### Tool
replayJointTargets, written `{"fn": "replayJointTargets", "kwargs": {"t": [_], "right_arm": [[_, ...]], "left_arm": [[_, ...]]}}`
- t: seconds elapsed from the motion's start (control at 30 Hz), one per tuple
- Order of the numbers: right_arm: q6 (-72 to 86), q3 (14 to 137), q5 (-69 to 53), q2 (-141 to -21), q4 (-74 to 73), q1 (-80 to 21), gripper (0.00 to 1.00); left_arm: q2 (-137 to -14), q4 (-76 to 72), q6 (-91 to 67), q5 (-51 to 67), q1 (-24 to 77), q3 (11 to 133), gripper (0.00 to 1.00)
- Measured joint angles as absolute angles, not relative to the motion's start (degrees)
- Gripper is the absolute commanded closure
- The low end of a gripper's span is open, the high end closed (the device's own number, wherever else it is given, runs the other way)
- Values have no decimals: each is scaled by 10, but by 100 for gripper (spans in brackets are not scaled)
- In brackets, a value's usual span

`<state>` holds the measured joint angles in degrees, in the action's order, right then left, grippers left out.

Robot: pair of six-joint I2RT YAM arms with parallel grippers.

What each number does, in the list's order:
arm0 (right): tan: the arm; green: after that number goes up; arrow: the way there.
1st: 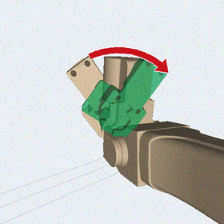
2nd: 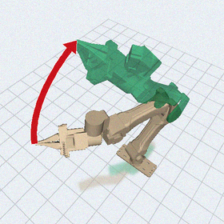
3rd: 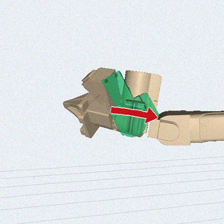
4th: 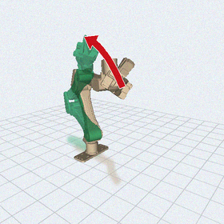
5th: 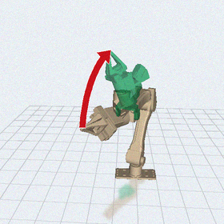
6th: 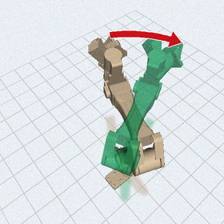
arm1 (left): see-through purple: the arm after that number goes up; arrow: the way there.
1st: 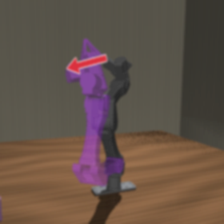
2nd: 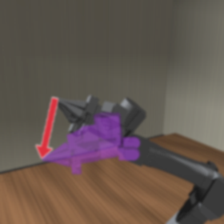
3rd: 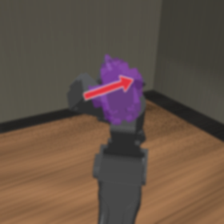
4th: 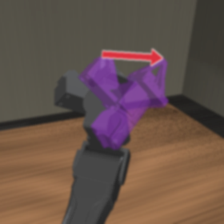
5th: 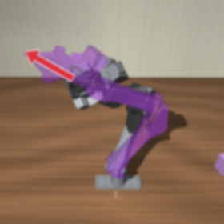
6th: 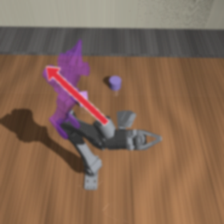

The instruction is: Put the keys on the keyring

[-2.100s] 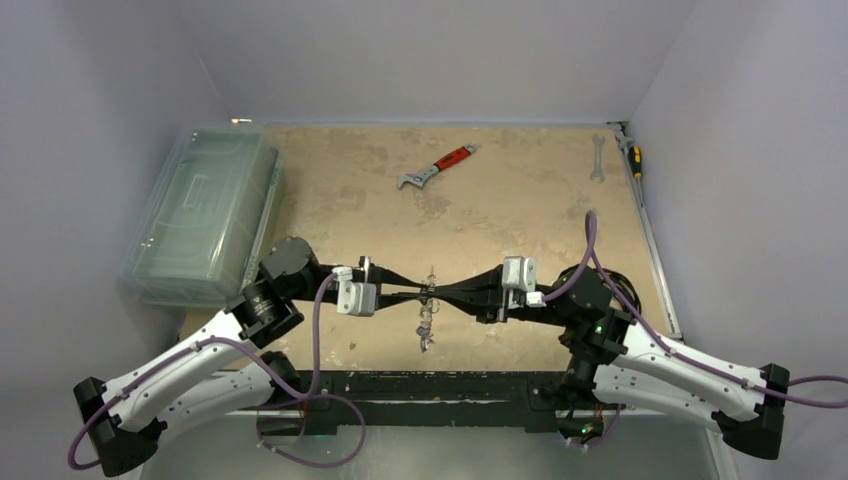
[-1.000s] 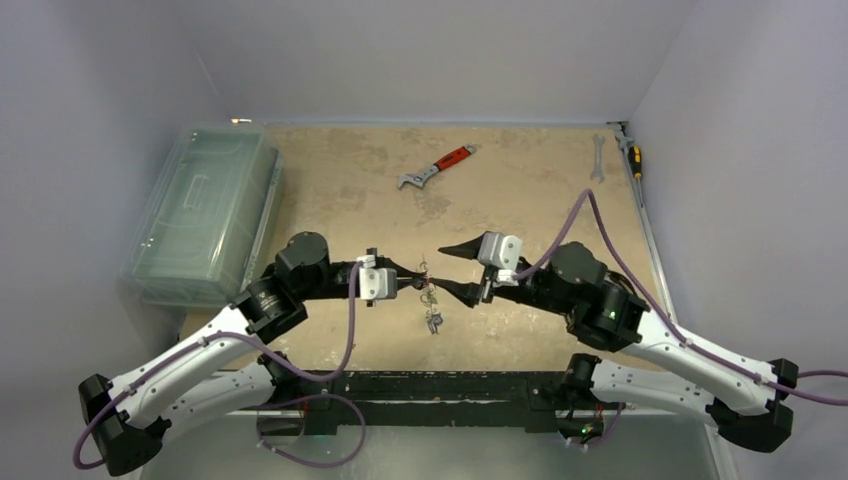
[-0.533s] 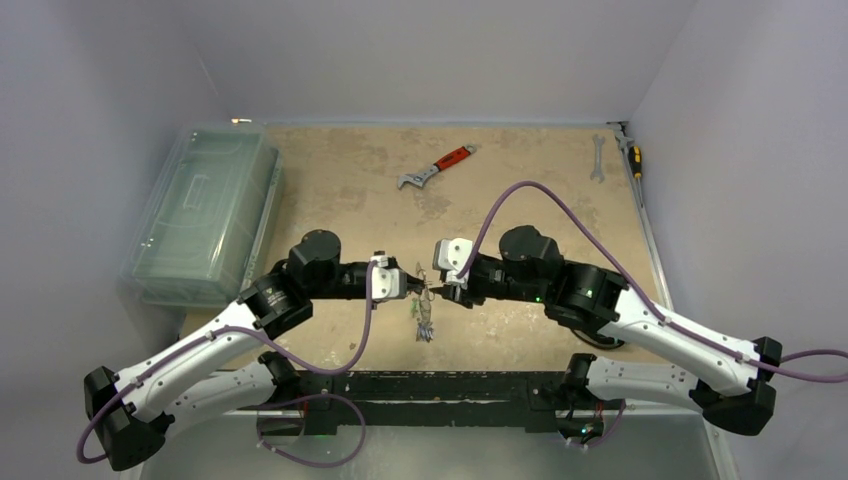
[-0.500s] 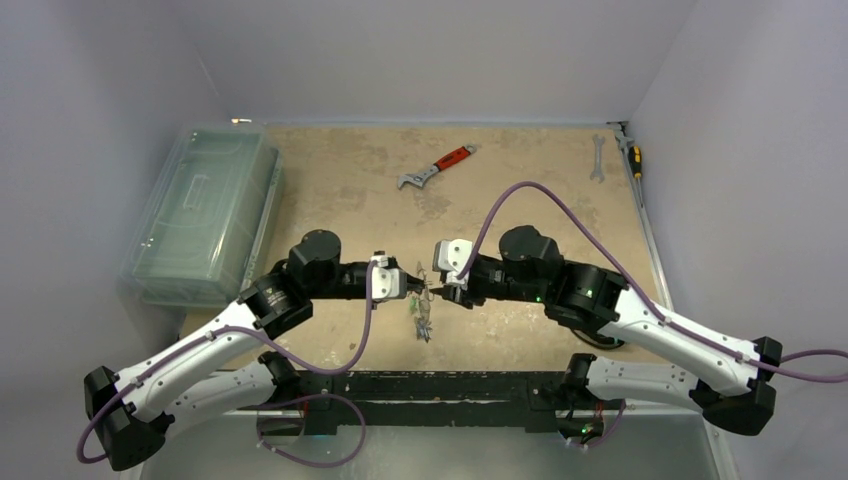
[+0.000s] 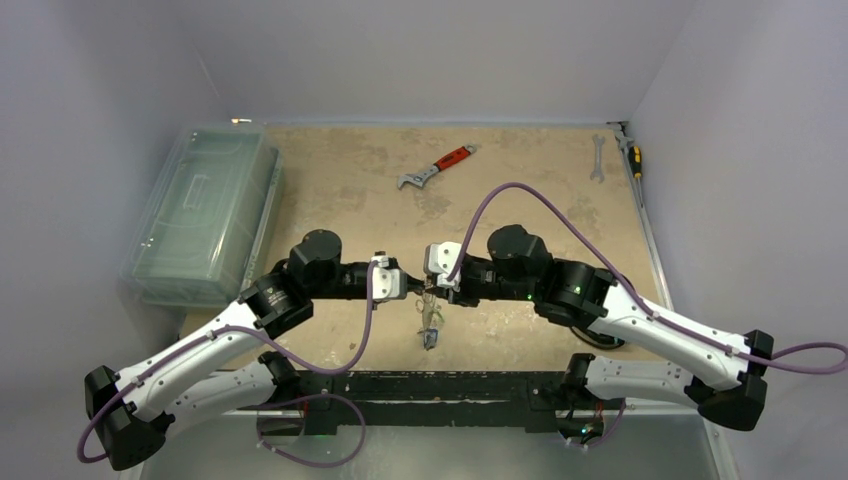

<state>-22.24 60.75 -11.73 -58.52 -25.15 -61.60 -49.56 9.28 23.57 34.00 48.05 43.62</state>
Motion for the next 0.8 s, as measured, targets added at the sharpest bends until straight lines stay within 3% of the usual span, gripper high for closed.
{"fn": "replayJointTargets", "kwargs": {"t": [0.23,0.8], "right_arm": [[-226,608,-115,-589,-248,-616,78],[-226,607,-110,-597,-244,-616,80]], "left_arm": [[-496,93,236,341,481,436,100],[-496,93,236,343,481,436,100]]}}
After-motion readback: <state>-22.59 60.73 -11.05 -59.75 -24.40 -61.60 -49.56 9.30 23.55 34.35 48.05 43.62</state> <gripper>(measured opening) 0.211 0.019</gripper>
